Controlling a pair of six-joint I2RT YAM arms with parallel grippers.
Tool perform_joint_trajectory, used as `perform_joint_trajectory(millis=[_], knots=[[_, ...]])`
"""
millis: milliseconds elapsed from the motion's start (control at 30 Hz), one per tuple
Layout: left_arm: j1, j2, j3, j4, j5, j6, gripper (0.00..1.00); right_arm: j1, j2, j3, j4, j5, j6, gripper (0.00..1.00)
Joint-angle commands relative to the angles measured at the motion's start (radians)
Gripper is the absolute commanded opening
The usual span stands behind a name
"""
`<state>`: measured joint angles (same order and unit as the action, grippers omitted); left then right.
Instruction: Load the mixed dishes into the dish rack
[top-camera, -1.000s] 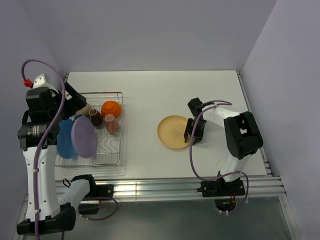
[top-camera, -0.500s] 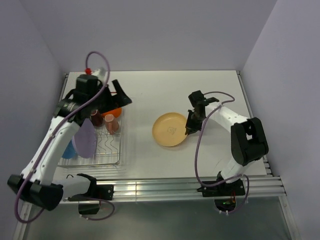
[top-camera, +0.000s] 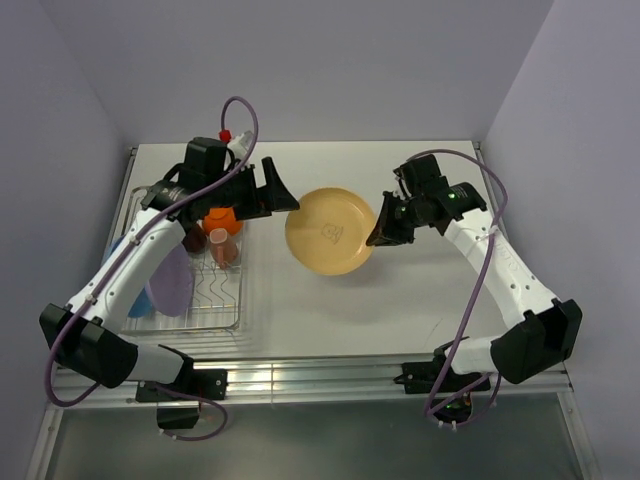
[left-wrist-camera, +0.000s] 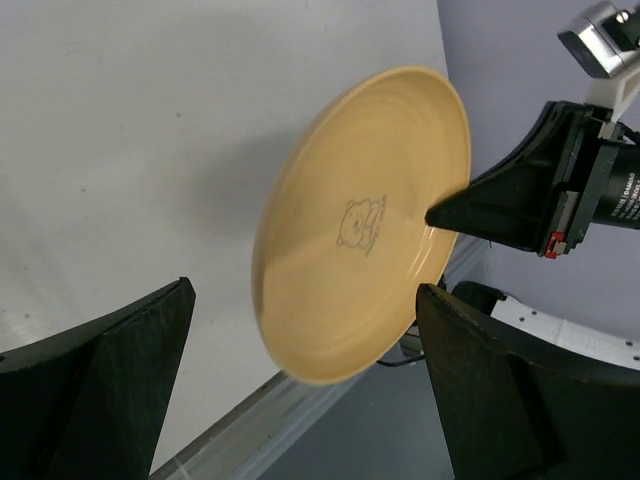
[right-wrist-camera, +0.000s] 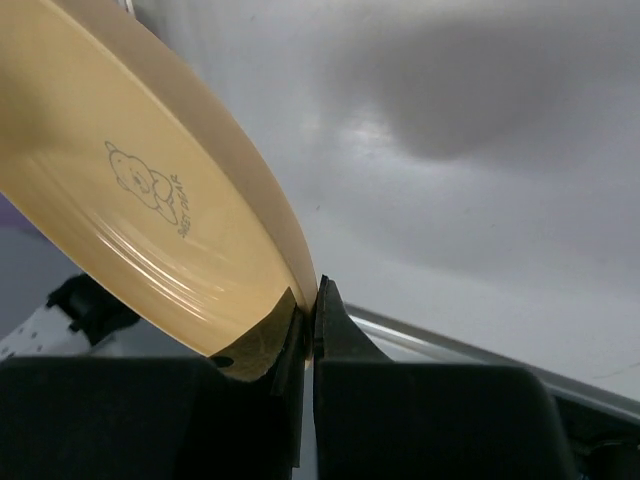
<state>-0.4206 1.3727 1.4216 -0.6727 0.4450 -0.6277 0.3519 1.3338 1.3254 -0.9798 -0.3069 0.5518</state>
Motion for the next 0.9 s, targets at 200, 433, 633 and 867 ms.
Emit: perform_joint_trajectory(millis=[200,433,633,867], knots=[[-0.09,0.017,-0.056,0.139,0.141,0.039,0.99,0.032,-0.025,0.092,-0.039,-0.282,0.023,0.0],[-0.147,0.009,-0.078,0.206,0.233,0.028,0.96,0.05,-0.018,0.11,-0.034,-0.298,0.034,0.0],[-0.179,-0.001,-0.115,0.306,0.287,-0.049,0.0,0.065,-0.008,0.087,-0.019,-0.268,0.02,0.0],[-0.143,-0.061,-0.075,0.129,0.123,0.017,0.0,0.064,-0.012,0.158,-0.111,-0.089,-0.007,0.58]])
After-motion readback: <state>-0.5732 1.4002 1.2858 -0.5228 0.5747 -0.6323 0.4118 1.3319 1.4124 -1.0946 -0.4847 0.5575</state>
